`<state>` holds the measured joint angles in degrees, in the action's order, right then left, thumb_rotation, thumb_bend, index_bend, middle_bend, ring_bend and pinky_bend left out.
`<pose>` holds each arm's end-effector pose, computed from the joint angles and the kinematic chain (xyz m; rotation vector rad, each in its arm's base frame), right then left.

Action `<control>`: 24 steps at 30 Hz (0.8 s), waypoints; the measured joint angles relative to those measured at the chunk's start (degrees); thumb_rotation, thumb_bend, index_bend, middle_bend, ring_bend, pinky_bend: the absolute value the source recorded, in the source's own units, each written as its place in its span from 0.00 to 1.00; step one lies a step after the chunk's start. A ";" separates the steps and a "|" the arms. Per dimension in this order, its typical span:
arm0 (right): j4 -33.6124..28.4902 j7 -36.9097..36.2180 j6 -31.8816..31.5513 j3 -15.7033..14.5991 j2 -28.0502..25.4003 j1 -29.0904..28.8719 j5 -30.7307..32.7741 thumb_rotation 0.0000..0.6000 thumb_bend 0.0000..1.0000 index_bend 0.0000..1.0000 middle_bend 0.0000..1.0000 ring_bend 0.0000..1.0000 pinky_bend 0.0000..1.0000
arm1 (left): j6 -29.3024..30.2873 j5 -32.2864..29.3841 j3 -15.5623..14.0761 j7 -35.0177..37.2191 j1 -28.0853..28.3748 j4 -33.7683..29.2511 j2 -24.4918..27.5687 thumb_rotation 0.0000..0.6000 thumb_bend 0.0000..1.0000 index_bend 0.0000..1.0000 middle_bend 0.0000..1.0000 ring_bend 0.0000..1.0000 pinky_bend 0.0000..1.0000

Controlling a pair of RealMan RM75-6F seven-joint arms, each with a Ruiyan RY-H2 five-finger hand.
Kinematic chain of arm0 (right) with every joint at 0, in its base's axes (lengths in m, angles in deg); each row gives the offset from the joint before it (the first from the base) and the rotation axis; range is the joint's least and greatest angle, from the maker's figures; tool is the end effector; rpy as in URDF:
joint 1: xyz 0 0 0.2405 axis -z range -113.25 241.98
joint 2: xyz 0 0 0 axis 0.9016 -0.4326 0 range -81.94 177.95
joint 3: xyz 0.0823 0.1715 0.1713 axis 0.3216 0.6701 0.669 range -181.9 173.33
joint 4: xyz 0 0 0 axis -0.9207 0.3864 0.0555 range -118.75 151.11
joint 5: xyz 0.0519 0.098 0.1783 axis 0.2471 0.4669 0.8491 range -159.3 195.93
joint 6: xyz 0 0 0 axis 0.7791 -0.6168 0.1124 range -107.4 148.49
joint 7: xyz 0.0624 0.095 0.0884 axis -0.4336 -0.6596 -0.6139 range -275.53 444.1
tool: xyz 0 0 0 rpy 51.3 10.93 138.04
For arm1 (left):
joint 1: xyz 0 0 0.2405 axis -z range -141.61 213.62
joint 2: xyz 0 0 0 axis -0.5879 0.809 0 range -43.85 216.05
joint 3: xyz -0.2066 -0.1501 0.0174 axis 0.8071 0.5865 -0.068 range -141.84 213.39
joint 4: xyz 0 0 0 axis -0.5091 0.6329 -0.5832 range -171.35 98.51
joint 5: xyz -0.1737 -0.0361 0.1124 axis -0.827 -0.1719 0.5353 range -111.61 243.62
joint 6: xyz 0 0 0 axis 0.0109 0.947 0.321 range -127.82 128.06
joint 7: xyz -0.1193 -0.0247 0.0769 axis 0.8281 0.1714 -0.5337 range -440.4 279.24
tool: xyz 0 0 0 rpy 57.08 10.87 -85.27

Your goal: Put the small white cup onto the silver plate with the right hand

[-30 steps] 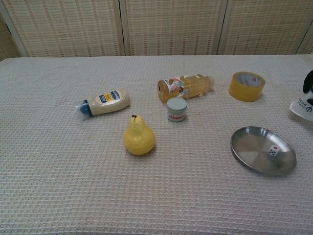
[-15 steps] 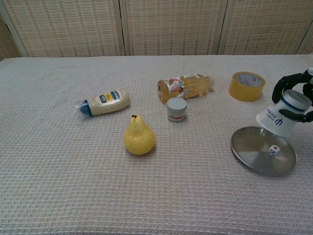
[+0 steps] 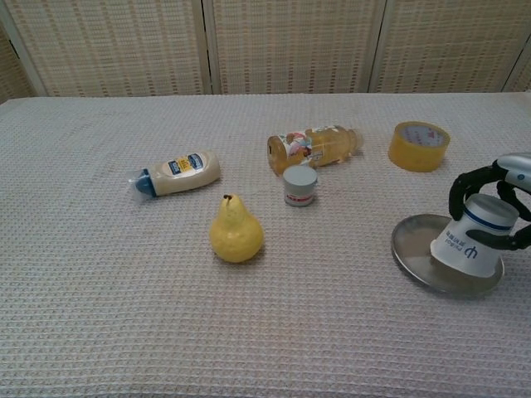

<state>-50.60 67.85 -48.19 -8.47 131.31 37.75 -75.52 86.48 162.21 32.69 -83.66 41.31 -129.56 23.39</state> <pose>-0.2864 -0.2729 0.0295 1.9001 -1.0031 0.9966 -0.2929 0.1588 0.1450 -1.6056 -0.8334 -0.9042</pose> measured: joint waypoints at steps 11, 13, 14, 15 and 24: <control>9.53 -0.95 -0.59 0.30 6.62 -0.73 -1.52 1.00 0.31 0.57 0.50 0.42 0.73 | 0.07 0.09 -0.03 0.25 -0.02 0.02 0.11 1.00 0.51 0.38 0.48 0.43 0.38; 11.76 -1.16 -1.25 0.55 7.93 -0.88 -1.83 1.00 0.31 0.57 0.50 0.42 0.72 | 0.05 0.03 -0.02 0.32 -0.02 0.02 0.13 1.00 0.51 0.39 0.48 0.43 0.38; 13.37 -1.29 -1.81 0.70 8.81 -0.96 -2.07 1.00 0.31 0.57 0.50 0.42 0.72 | 0.03 -0.01 0.00 0.29 -0.02 0.01 0.14 1.00 0.51 0.39 0.48 0.43 0.38; 14.62 -1.39 -2.28 0.82 9.49 -1.02 -2.25 1.00 0.31 0.57 0.50 0.42 0.72 | 0.02 -0.02 0.01 0.28 -0.01 0.00 0.14 1.00 0.52 0.39 0.48 0.43 0.38; 26.93 -4.20 -7.41 1.14 16.48 -1.04 -3.94 1.00 0.31 0.57 0.50 0.42 0.72 | -0.02 0.10 -0.01 0.09 0.03 0.02 0.10 1.00 0.52 0.39 0.48 0.43 0.38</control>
<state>-23.67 63.65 -55.60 -7.34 147.79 36.71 -79.45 86.46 162.31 32.68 -83.57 41.34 -129.53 23.48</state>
